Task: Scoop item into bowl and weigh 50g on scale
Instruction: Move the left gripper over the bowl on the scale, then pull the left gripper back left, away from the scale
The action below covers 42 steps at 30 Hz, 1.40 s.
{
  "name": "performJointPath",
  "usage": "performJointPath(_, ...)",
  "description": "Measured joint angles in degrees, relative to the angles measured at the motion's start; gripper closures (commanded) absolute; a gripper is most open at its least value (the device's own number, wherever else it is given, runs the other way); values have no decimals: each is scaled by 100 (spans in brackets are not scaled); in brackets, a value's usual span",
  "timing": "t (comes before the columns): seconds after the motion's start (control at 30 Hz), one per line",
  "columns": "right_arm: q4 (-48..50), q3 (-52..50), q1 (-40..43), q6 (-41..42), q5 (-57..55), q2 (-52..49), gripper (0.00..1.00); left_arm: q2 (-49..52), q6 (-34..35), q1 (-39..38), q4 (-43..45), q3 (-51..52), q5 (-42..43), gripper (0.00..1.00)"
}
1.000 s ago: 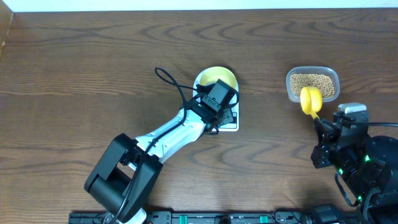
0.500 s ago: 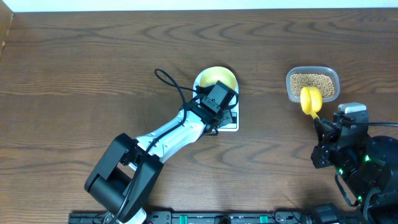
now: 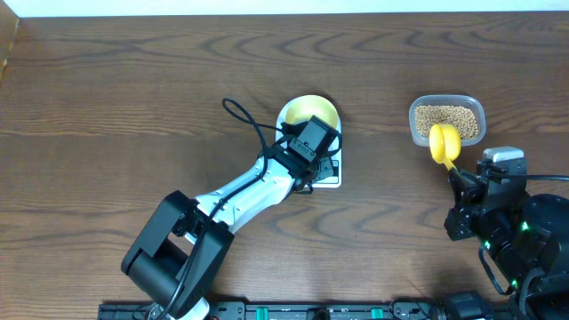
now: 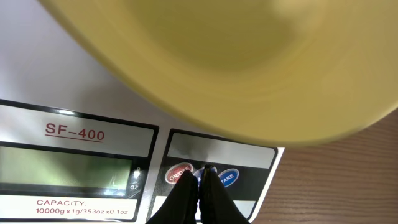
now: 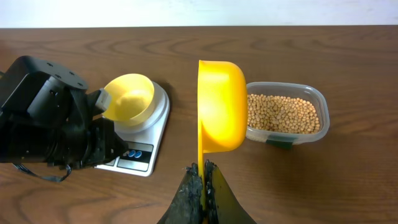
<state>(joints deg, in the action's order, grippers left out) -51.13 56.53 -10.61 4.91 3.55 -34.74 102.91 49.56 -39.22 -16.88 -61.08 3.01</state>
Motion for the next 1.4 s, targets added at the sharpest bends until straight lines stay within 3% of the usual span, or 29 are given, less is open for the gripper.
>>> performJointPath(0.83,2,0,0,4,-2,0,99,105,31,0,-94,0,4,93)
performJointPath(1.2,37,0,0,114,92,-2,99,-1812,-706,9,-1464,31,-365,93)
performJointPath(1.3,59,0,0,144,190,-17,99,-2358,-772,116,-2017,35,-855,92)
performJointPath(1.37,105,0,0,162,223,-90,99,-2798,-789,352,-2317,37,-1379,83)
performJointPath(1.4,164,0,0,164,234,-201,99,-3117,-800,612,-2358,37,-1840,83)
